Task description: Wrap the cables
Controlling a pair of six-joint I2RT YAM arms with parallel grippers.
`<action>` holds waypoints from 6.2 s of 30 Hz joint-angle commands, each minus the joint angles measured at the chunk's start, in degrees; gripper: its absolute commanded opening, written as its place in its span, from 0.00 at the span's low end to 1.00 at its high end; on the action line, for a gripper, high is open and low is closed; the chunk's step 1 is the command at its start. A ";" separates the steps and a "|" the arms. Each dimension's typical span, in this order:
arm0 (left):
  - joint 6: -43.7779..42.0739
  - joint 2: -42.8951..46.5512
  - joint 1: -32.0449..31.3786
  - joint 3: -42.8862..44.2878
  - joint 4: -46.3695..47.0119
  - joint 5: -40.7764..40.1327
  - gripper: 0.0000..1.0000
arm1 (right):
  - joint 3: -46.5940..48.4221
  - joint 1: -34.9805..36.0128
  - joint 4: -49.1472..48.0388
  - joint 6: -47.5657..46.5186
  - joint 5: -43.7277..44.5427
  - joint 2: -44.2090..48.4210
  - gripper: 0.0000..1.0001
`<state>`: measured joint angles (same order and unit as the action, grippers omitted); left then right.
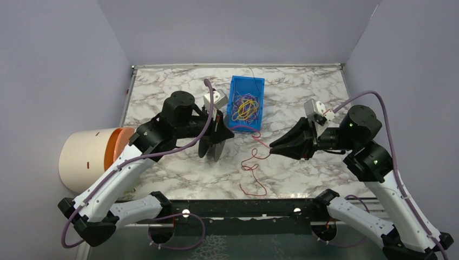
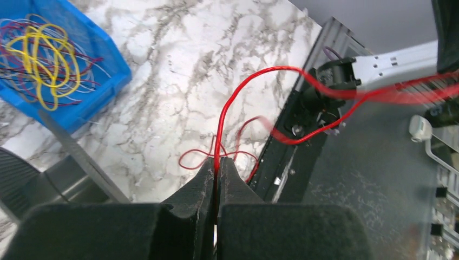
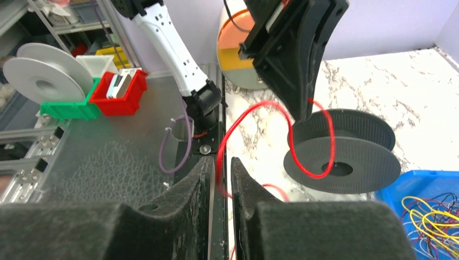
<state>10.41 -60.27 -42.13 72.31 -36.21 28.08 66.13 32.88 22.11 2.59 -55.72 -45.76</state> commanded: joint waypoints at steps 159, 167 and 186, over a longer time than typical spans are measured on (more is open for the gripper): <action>10.15 10.18 -0.15 -0.66 -15.83 -44.81 0.99 | 20.61 16.57 2.96 5.58 37.60 -31.26 0.01; 9.09 4.70 -0.10 -0.62 -15.73 -44.84 0.98 | 21.66 16.56 3.80 0.95 39.06 -34.88 0.01; 0.98 1.11 10.78 -9.22 -5.46 -29.58 0.88 | 22.07 16.51 4.29 -2.32 36.55 -38.46 0.01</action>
<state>14.79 -59.37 -33.82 64.75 -46.65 -8.84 86.11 49.30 25.47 2.13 -17.61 -83.11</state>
